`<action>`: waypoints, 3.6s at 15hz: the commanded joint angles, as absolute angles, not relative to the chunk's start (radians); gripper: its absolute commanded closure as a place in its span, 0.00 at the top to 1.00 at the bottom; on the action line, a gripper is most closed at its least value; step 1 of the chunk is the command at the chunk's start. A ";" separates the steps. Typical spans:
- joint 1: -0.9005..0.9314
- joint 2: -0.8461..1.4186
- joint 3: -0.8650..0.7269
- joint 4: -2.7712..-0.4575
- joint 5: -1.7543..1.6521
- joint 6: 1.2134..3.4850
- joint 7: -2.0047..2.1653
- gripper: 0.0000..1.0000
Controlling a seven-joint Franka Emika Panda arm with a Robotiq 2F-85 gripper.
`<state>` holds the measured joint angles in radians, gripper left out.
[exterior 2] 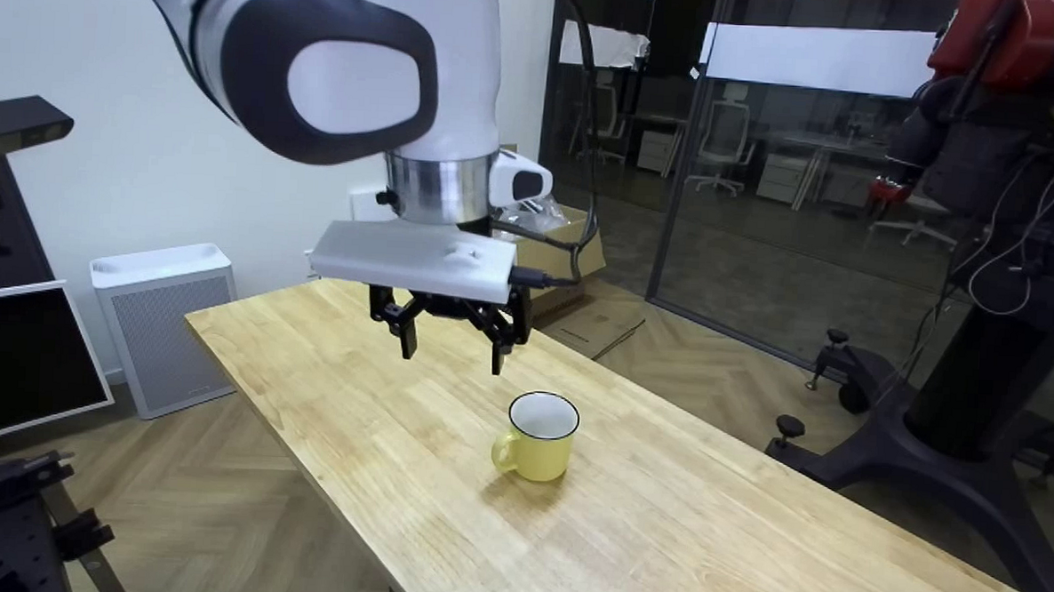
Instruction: Move the mug to the left
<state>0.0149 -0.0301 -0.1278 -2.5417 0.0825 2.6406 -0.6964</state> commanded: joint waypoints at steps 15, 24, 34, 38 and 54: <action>-0.025 0.280 -0.050 -2.318 -0.122 2.636 -0.367 1.00; -0.043 0.449 0.008 -2.207 -0.160 2.716 -0.400 1.00; -0.059 0.582 0.024 -2.091 -0.178 2.737 -0.418 1.00; -0.046 0.620 0.013 -2.058 -0.206 2.749 -0.409 1.00; -0.047 0.670 0.011 -1.966 -0.229 2.714 -0.399 0.00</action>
<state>-0.0445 0.6517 -0.0012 -2.0096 -0.2188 2.7463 -0.4182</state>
